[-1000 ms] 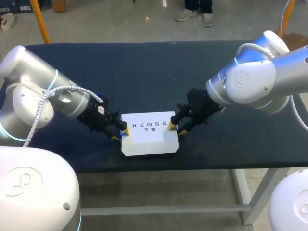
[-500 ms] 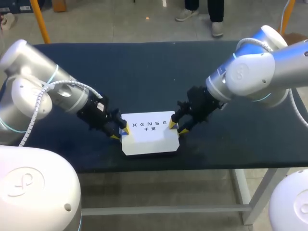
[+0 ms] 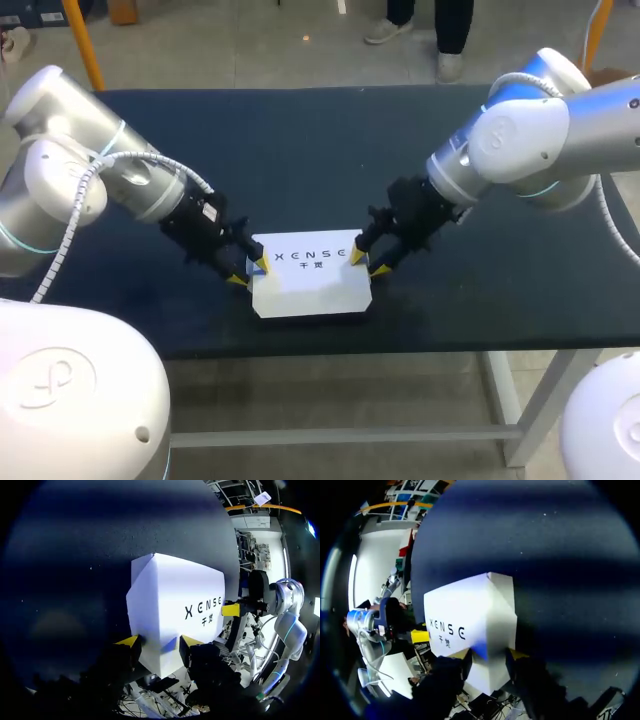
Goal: Assemble the packaging by folding the flat box into shape, placing the metal phone stand inside, and closing the box properly
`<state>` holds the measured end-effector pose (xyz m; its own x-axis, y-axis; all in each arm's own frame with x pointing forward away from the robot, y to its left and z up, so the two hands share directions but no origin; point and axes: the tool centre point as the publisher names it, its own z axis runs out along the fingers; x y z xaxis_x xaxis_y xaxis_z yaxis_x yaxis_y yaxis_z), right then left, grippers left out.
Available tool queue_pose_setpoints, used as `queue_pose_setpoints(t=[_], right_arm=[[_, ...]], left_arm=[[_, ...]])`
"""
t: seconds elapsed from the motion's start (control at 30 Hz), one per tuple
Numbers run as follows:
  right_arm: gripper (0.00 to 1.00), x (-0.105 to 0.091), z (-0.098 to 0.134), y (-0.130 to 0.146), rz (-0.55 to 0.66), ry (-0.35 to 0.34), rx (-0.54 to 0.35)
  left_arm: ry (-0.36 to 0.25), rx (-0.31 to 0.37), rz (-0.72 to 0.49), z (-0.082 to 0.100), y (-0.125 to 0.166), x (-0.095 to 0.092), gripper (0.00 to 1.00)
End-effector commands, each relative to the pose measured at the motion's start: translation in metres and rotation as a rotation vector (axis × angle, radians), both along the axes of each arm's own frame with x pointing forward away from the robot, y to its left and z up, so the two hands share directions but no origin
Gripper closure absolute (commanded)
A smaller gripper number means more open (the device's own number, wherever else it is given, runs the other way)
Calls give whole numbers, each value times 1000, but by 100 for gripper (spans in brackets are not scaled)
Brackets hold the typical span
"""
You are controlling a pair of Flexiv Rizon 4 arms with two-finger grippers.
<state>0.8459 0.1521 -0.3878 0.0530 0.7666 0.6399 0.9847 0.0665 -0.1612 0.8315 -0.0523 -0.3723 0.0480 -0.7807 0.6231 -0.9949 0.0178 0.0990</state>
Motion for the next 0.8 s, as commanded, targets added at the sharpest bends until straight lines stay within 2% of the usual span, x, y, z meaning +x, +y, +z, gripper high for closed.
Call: queue_pose_setpoints(t=[0.03,0.3,0.8], right_arm=[[51,5,2,3,18,24,4],[51,6,5,6,21,39,1],[51,10,8,5,20,86,9]], left_arm=[[26,6,-12,1,-4,7,47],[47,-1,-18,4,-5,6,50],[91,-9,-35,9,-8,4,47]])
